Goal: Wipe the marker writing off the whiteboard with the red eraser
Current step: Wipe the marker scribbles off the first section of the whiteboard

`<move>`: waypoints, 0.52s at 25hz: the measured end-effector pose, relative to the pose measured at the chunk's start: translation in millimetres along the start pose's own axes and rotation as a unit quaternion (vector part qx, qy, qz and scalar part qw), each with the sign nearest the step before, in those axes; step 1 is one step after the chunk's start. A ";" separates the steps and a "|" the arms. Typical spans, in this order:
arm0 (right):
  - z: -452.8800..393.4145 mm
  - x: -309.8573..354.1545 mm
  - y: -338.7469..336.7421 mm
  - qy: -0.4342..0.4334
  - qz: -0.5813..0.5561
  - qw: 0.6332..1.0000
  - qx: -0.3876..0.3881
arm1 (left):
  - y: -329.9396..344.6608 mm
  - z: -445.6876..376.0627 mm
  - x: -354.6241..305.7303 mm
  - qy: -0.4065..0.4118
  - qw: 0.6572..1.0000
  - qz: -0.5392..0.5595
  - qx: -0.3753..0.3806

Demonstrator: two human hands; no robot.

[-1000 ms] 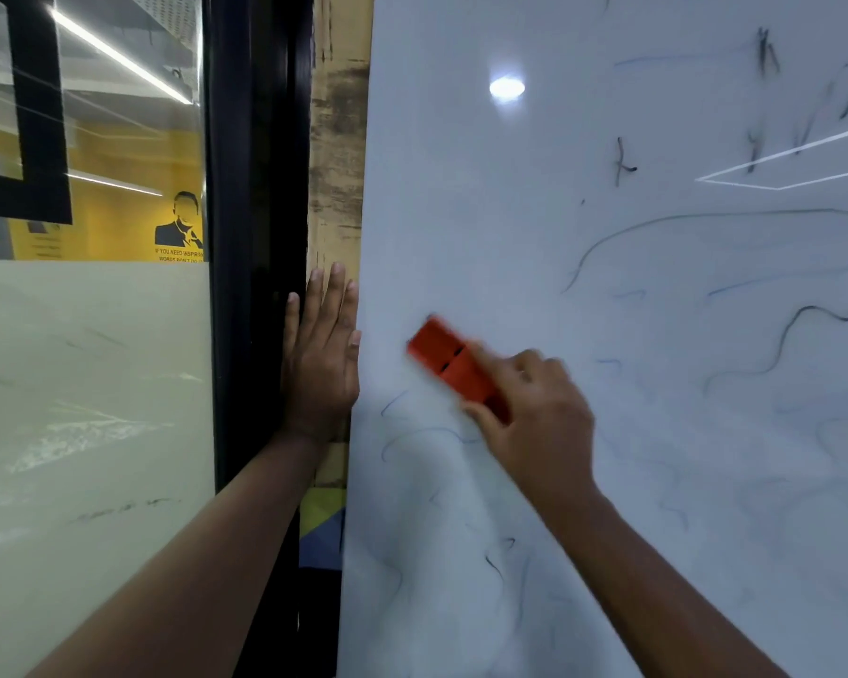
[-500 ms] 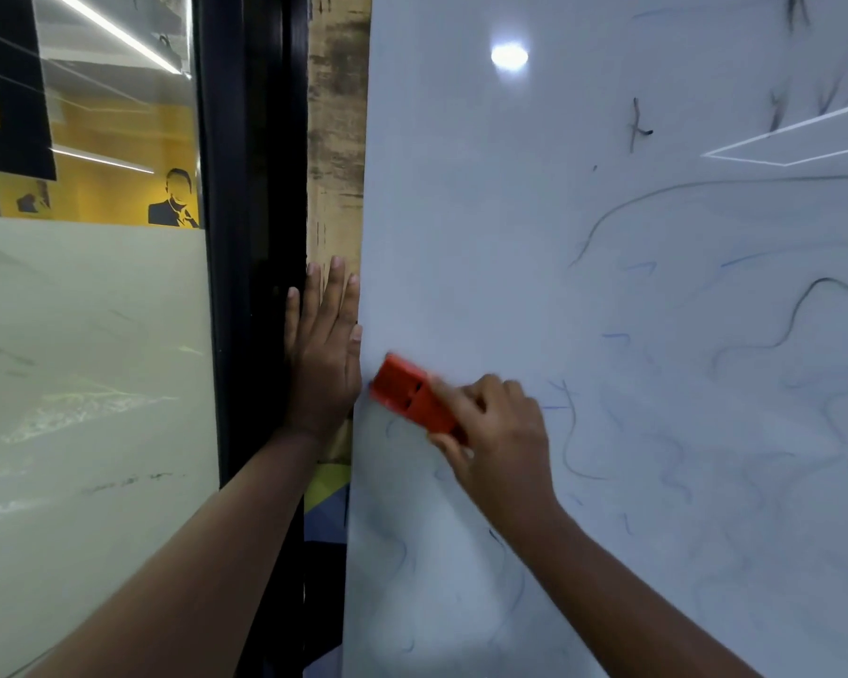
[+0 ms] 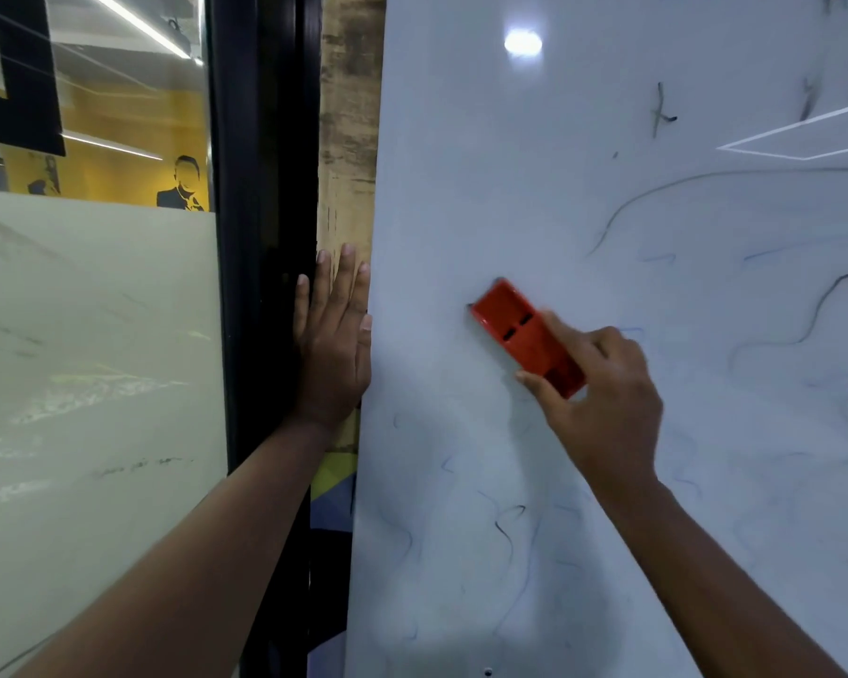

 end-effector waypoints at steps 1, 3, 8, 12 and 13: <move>6.7 -8.7 -2.1 0.040 -0.016 0.999 -0.012 | -0.1 -0.2 0.1 0.001 1.000 0.000 0.001; 24.1 -15.8 2.8 0.097 -0.045 0.994 -0.023 | -0.2 -0.2 0.1 0.001 1.000 0.001 -0.001; 67.1 37.8 52.2 0.003 -0.034 0.998 0.044 | -0.2 -1.0 -0.3 0.001 1.000 0.011 -0.006; 120.0 76.3 84.2 -0.124 0.006 0.986 0.107 | 0.6 1.4 -0.3 -0.006 1.000 0.006 -0.001; 118.6 76.0 83.6 -0.129 0.007 0.985 0.112 | 0.4 0.7 -0.7 -0.006 1.000 0.004 -0.001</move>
Point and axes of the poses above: each hand's wrist, its own z-axis away from the middle knuckle, its own y-axis out of the palm, x = y × z, the point moved 8 cm from there along -z, towards the middle knuckle, and after that the axes turned 1 degree about x, right-handed, at the moved point
